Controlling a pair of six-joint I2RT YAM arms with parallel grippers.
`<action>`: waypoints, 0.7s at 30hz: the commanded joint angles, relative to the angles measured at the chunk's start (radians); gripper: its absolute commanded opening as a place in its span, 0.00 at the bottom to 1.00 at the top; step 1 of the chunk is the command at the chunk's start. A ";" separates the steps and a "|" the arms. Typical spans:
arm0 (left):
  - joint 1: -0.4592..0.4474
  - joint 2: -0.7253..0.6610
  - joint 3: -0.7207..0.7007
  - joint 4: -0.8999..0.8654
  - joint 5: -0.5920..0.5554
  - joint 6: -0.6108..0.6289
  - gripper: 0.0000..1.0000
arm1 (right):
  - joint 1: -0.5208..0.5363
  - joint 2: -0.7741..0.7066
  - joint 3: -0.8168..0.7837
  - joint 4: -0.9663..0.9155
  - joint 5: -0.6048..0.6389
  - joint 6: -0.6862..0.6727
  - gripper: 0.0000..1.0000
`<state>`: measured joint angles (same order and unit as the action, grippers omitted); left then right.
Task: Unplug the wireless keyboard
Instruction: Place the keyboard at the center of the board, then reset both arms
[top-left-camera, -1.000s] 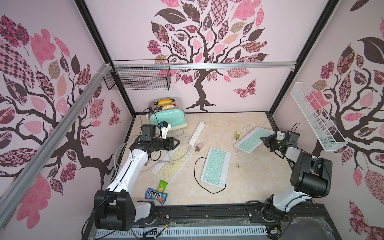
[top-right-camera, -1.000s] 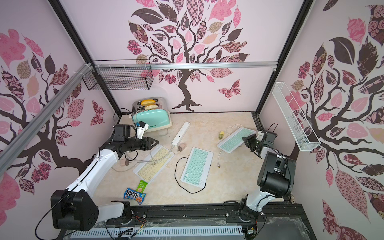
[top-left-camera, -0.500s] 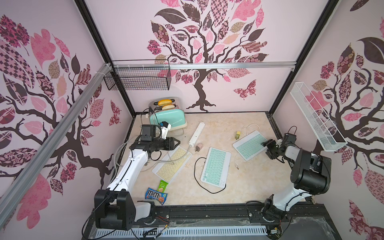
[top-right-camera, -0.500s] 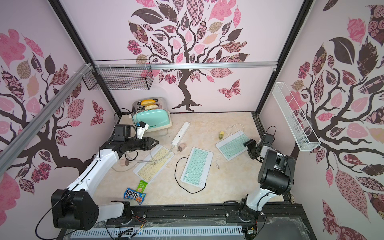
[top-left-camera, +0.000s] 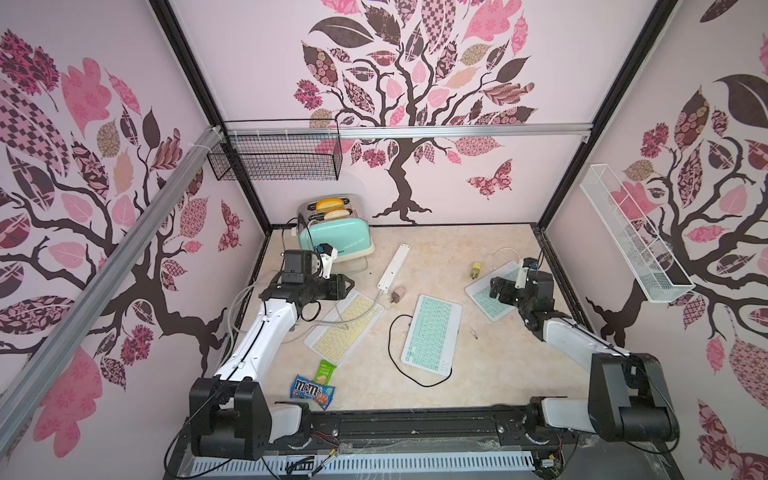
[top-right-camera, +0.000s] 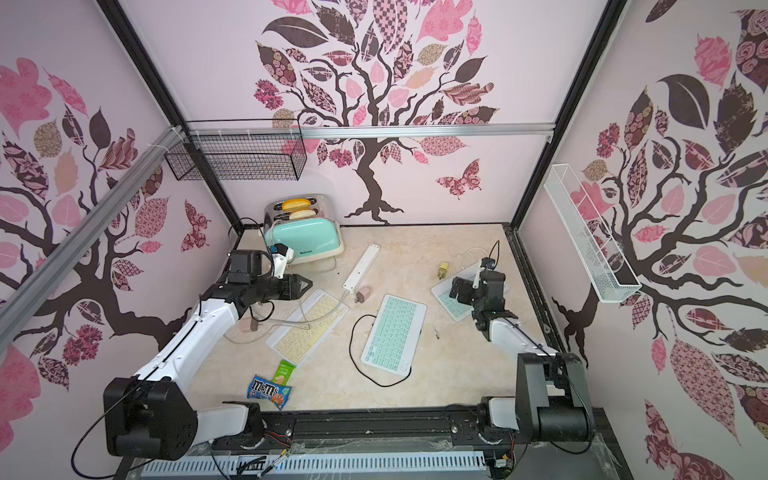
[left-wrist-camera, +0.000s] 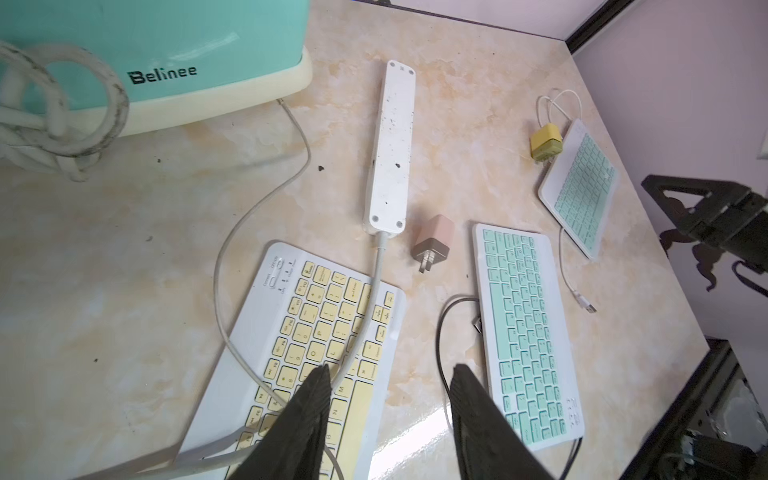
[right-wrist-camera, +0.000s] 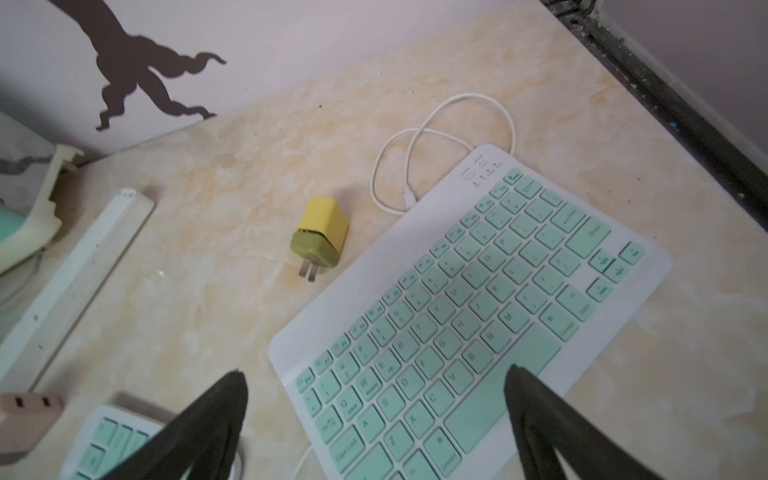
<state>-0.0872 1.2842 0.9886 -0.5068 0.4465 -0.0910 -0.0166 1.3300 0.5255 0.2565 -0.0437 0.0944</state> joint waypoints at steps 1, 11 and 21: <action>-0.002 -0.039 -0.033 0.052 -0.102 -0.010 0.50 | -0.001 0.059 -0.068 0.293 0.020 -0.121 1.00; -0.001 -0.096 -0.107 0.158 -0.301 0.000 0.56 | 0.023 0.226 -0.127 0.611 0.072 -0.139 0.99; 0.000 -0.096 -0.445 0.792 -0.776 0.133 0.85 | 0.023 0.215 -0.102 0.545 0.094 -0.133 0.99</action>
<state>-0.0875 1.1744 0.6270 0.0036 -0.1276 -0.0296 0.0017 1.5589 0.4004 0.8005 0.0322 -0.0349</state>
